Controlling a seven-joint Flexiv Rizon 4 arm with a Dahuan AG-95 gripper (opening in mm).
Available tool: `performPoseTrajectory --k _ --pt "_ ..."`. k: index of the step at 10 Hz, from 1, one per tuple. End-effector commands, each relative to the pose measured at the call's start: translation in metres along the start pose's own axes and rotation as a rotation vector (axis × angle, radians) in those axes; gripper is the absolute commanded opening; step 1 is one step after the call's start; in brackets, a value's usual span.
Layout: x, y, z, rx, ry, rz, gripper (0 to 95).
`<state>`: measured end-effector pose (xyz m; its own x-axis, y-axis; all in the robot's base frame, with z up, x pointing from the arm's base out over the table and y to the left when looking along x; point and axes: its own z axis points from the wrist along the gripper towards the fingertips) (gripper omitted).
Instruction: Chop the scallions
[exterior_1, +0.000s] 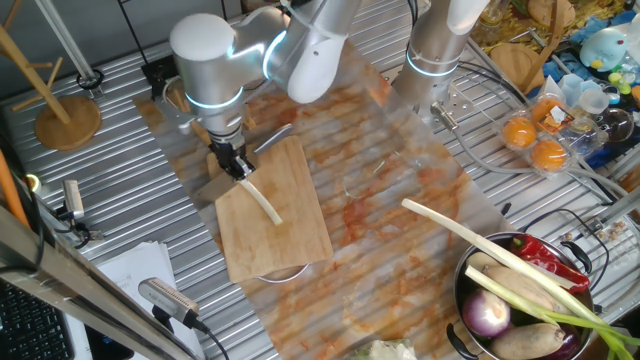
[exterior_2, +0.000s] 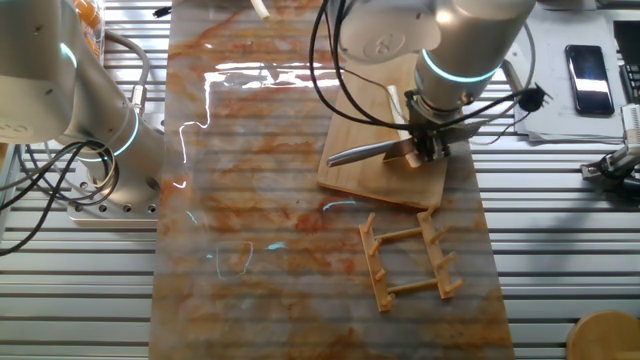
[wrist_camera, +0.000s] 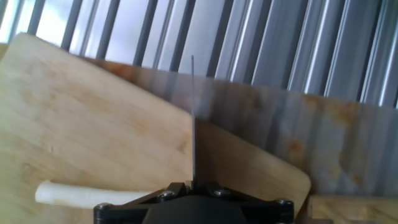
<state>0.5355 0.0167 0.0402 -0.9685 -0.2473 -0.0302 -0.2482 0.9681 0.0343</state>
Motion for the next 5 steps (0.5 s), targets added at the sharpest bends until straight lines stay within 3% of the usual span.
performPoseTrajectory --k 1,4,5 --pt "0.0022 -0.0012 0.0200 -0.008 0.016 0.007 0.0" --pt "0.0076 -0.0030 0.0197 -0.004 0.031 0.004 0.0" --pt "0.0082 -0.0013 0.0167 0.000 0.024 0.003 0.0"
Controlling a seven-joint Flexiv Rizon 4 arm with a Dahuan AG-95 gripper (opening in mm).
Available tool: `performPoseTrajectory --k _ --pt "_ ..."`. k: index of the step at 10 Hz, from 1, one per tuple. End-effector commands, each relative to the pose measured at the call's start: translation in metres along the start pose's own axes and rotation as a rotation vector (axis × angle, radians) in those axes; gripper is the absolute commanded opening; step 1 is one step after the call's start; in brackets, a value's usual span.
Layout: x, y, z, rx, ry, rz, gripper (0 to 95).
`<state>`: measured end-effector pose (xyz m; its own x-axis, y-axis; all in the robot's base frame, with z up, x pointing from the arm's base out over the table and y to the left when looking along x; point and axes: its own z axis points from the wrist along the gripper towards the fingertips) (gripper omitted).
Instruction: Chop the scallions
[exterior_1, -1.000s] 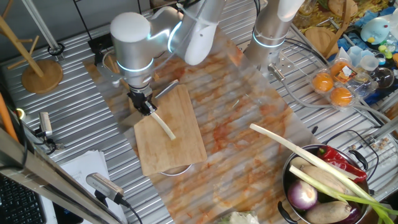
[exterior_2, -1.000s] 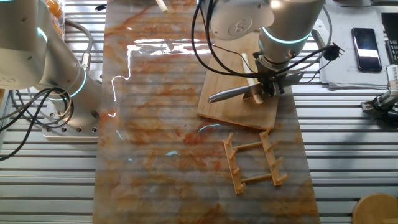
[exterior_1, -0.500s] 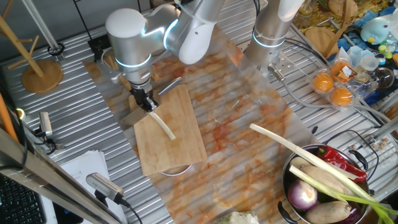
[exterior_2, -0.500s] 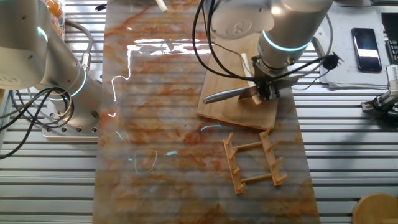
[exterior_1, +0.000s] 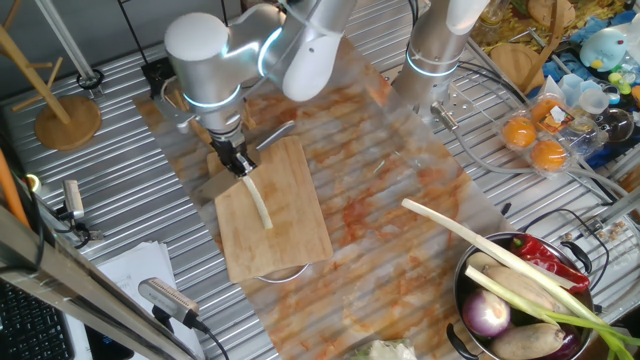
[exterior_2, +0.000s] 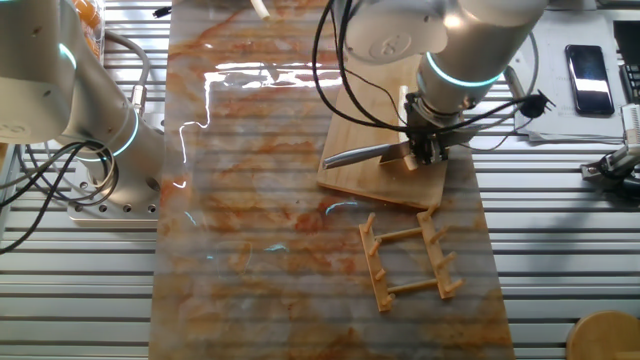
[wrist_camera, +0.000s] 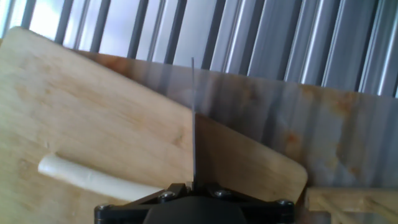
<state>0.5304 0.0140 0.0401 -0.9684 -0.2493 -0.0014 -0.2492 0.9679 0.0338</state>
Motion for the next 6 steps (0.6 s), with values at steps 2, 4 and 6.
performPoseTrajectory --k 2,4,6 --pt "0.002 0.000 0.017 0.010 -0.019 0.002 0.0" --pt "0.000 -0.002 0.011 0.013 -0.023 0.002 0.0" --pt "-0.005 -0.003 0.003 0.002 -0.011 0.012 0.0"
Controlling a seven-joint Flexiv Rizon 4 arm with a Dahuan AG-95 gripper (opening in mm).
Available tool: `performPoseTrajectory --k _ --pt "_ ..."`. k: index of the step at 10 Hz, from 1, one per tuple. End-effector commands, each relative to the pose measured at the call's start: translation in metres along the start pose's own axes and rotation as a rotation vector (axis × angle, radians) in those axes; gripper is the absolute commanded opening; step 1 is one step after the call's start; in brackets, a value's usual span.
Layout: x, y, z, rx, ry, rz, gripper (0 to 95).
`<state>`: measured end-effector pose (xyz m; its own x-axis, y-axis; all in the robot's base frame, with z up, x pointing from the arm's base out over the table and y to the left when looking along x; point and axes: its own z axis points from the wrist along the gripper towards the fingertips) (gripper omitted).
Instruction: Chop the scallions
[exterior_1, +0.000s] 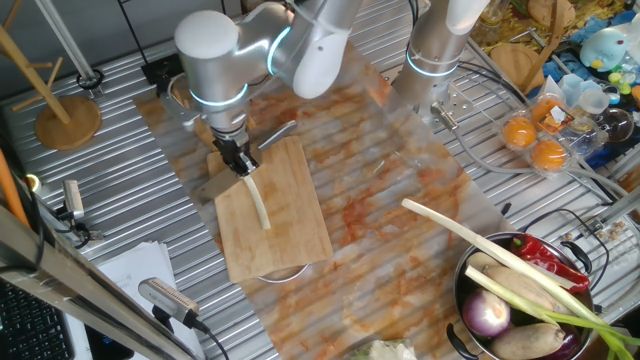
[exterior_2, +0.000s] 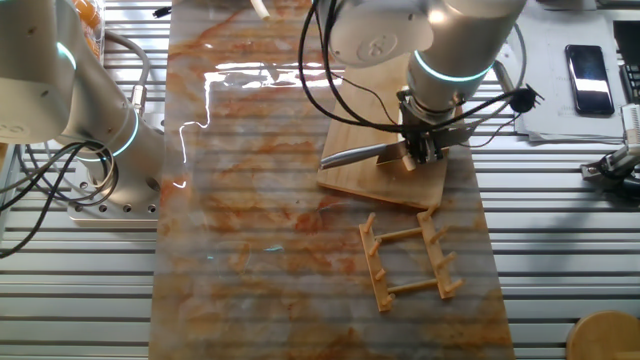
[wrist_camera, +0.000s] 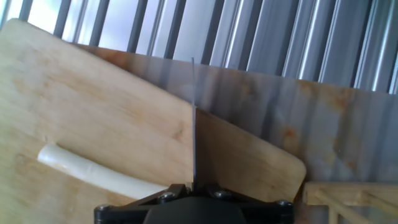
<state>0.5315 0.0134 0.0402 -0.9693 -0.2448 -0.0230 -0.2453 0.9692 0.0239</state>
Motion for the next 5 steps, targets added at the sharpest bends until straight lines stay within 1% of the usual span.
performPoseTrajectory --k 1,2,3,5 --pt "-0.0047 -0.0017 0.0026 -0.012 0.015 0.012 0.0" --pt "-0.0046 -0.0018 0.0027 -0.008 0.021 0.014 0.0" --pt "-0.0047 -0.0023 -0.0003 -0.010 0.024 0.014 0.0" --pt "-0.0055 -0.0039 -0.0034 -0.004 0.000 0.011 0.0"
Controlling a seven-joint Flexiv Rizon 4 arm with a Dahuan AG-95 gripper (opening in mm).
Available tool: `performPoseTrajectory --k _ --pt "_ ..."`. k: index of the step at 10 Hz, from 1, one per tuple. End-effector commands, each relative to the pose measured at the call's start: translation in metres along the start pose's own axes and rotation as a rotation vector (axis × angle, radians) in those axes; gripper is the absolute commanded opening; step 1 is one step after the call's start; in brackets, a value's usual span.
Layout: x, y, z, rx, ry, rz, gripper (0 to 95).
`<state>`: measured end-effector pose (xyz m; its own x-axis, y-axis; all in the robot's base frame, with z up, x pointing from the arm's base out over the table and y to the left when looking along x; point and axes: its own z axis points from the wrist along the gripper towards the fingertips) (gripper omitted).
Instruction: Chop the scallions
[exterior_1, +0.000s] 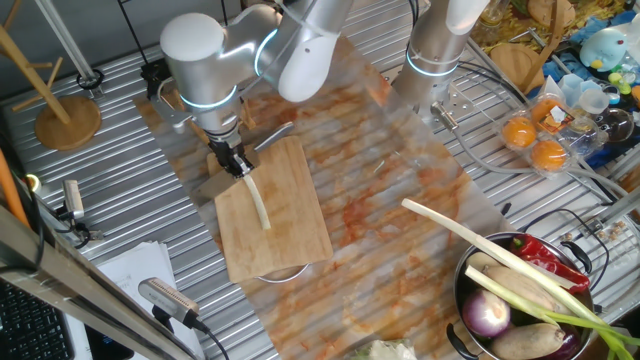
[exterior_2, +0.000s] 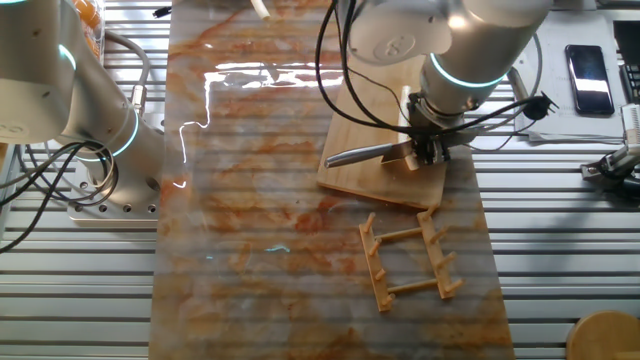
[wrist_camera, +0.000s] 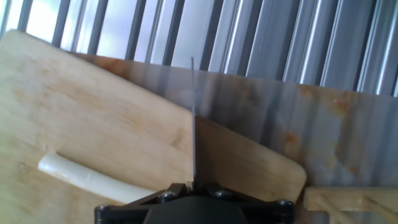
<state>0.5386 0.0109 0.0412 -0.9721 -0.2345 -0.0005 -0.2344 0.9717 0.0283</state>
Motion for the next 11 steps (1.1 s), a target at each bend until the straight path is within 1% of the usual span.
performPoseTrajectory --k 1,5,6,8,9,10,11 --pt "0.001 0.000 -0.002 0.010 -0.032 -0.007 0.0" --pt "0.001 -0.002 -0.005 0.013 -0.037 -0.006 0.0" --pt "0.000 -0.004 -0.010 0.008 -0.039 -0.002 0.0" --pt "-0.006 -0.003 -0.024 0.003 -0.026 0.038 0.0" --pt "-0.010 0.002 -0.030 0.002 -0.028 0.073 0.0" --pt "-0.012 0.006 -0.034 -0.003 -0.028 0.104 0.0" --pt "-0.013 0.009 -0.035 -0.014 -0.030 0.130 0.0"
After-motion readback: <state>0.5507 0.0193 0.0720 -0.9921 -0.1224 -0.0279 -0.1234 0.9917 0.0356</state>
